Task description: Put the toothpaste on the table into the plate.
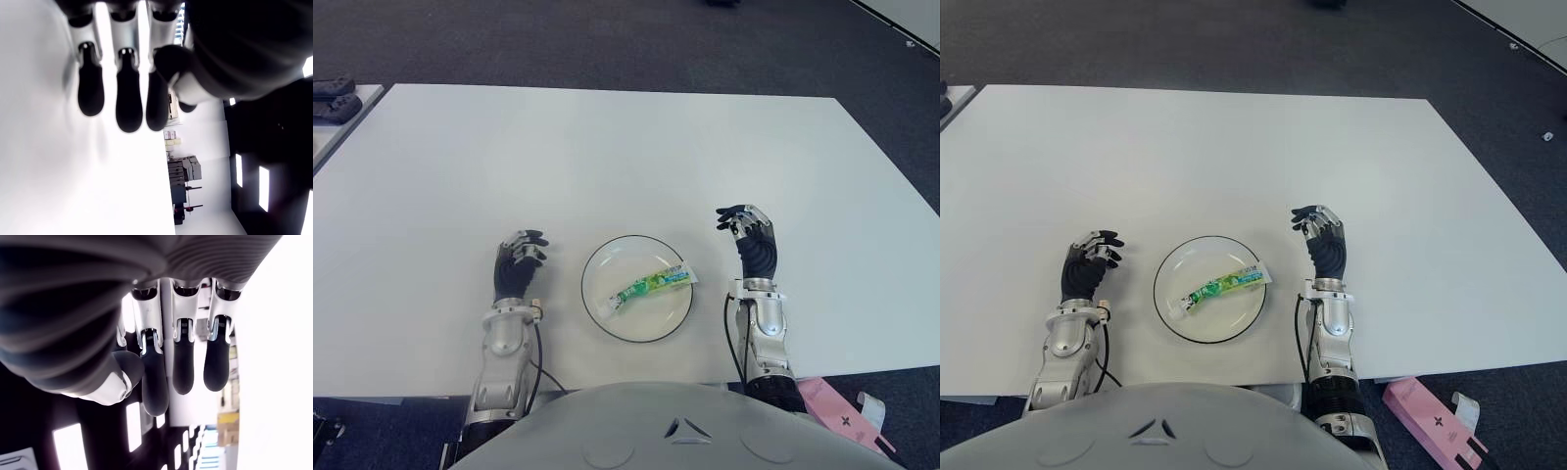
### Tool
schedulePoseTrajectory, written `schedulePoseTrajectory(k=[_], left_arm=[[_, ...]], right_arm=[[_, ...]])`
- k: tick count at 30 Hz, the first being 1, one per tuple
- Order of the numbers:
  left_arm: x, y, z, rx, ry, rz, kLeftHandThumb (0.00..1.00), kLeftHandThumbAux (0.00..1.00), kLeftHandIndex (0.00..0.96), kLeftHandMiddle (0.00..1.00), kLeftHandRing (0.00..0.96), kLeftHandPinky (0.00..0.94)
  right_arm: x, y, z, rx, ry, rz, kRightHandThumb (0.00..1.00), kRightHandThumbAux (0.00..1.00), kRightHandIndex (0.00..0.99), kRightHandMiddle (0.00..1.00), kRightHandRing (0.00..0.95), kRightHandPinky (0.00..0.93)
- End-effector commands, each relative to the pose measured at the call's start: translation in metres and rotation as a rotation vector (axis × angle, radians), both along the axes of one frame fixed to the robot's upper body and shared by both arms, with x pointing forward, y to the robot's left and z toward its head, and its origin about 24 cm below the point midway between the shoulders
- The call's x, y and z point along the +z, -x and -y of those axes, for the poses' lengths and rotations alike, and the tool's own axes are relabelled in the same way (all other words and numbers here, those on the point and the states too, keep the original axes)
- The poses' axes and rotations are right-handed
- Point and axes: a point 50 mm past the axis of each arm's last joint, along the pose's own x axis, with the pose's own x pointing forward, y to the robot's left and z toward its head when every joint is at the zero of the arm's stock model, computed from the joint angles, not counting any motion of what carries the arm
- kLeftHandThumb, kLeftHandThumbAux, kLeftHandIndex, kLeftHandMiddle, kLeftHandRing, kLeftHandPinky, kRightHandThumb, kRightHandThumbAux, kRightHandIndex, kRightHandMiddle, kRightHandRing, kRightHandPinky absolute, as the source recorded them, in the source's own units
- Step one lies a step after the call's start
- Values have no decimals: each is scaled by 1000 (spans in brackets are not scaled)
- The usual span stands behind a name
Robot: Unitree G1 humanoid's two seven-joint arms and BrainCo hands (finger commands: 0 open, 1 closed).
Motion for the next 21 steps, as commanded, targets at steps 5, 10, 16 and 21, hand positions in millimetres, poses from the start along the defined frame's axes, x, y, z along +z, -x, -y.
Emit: schedulePoseTrajectory(k=[5,10,16,21], left_arm=[[-3,1,0,-11,9,2,834,682,407,482,594,587],[-3,2,0,-13,9,2,833,682,406,483,597,589],[-3,2,0,-10,9,-5,833,682,406,483,594,582],[-4,2,1,-9,12,-6,833,682,407,482,593,581]], right_arm=[[-19,4,8,-65,-28,-112,709,727,433,541,527,519],[-25,5,10,-92,-46,-167,710,727,433,529,519,509],[-28,6,11,-95,-61,-220,710,727,432,513,503,495],[-30,7,11,-87,-57,-246,710,727,432,513,503,502]])
